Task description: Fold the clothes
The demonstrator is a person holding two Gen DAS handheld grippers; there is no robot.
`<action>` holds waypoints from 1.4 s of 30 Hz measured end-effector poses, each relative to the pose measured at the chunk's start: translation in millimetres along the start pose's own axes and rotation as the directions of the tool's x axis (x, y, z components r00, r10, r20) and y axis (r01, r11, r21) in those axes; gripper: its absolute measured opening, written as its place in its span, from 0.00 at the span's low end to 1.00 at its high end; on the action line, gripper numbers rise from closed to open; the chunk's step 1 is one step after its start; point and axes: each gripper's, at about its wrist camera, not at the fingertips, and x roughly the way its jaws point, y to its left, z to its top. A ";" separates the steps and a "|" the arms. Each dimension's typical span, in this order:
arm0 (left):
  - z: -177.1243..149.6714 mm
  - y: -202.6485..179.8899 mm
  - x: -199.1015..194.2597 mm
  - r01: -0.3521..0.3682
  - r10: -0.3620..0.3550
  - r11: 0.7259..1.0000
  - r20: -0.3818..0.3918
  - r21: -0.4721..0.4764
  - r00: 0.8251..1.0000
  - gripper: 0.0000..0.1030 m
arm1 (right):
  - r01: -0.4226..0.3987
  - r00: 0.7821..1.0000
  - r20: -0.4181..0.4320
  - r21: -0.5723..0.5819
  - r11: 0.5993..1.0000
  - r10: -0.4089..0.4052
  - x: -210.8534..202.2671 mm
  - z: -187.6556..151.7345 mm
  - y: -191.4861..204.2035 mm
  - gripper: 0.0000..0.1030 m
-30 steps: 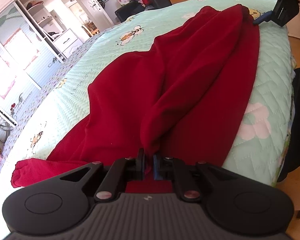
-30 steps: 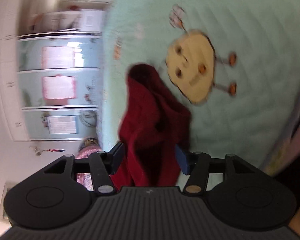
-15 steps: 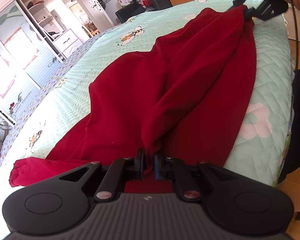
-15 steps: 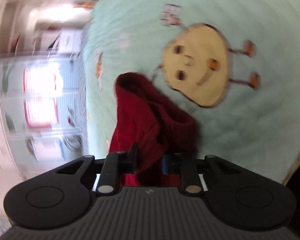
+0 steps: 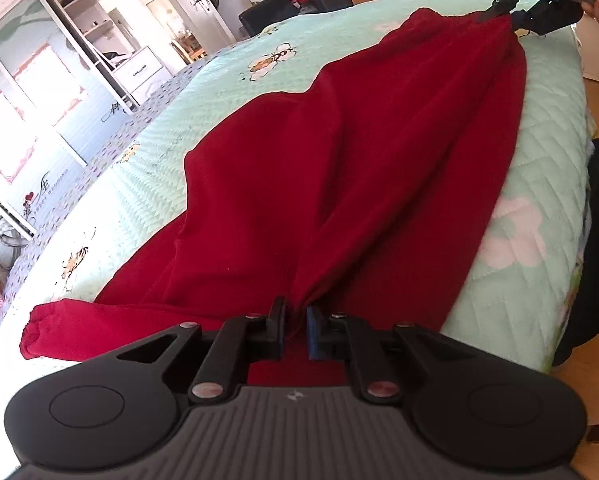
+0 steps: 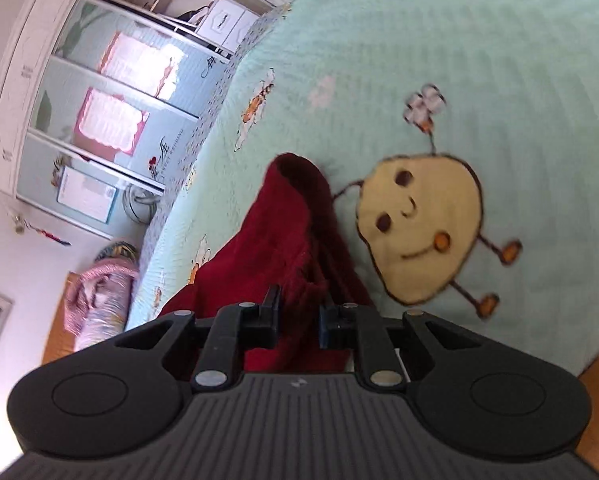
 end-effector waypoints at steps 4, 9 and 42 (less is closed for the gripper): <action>0.3 5.4 -5.7 -0.025 0.026 0.999 -0.002 0.021 1.000 0.10 | -0.139 0.990 0.014 0.053 0.989 0.138 -18.6 6.2 16.4 0.18; -9.5 3.9 -6.7 -0.017 0.018 0.999 -0.033 0.043 0.999 0.10 | 0.049 0.998 -0.042 -0.022 0.999 -0.050 -11.1 0.3 6.2 0.14; -59.4 62.1 -71.3 -0.093 0.126 0.771 0.008 -0.630 0.992 0.61 | -0.094 0.982 -0.188 -0.319 0.943 0.035 48.1 -56.9 97.2 0.46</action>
